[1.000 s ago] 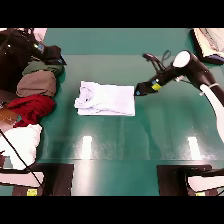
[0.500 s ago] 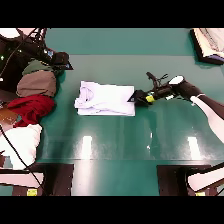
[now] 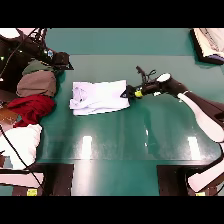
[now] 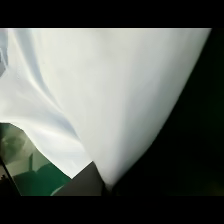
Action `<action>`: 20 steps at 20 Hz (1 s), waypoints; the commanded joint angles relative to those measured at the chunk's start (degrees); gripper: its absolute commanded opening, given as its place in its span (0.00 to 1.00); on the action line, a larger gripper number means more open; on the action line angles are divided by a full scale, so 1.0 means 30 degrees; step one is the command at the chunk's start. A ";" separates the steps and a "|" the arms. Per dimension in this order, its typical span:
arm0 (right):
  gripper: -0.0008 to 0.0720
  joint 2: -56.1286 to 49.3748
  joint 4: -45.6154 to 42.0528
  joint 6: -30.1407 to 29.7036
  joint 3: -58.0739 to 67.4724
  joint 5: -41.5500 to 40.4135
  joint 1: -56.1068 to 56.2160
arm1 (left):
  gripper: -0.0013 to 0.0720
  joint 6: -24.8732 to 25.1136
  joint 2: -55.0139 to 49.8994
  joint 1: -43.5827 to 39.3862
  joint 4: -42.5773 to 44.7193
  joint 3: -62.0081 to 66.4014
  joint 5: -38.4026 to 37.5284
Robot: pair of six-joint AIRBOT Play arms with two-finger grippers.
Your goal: Fold the shirts.
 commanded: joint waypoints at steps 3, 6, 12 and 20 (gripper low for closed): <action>0.03 0.5173 -0.1362 0.0102 -0.3803 -0.1260 -0.3745 | 0.05 0.0036 0.0015 -0.1333 -0.0197 -0.0007 0.0044; 0.03 0.9194 -0.2892 0.0270 -0.6630 -0.1282 -0.8896 | 0.05 0.0284 0.0015 -0.2514 -0.0204 -0.0007 0.0612; 0.03 1.4600 -0.5450 0.0415 -1.0499 -0.1851 -2.1194 | 0.05 0.0270 0.0015 -0.4444 -0.0211 -0.0007 0.2827; 0.03 1.4506 -0.6980 0.0452 -1.2983 -0.2084 -2.7707 | 0.05 0.0284 0.0015 -0.4947 -0.0262 -0.0007 0.3220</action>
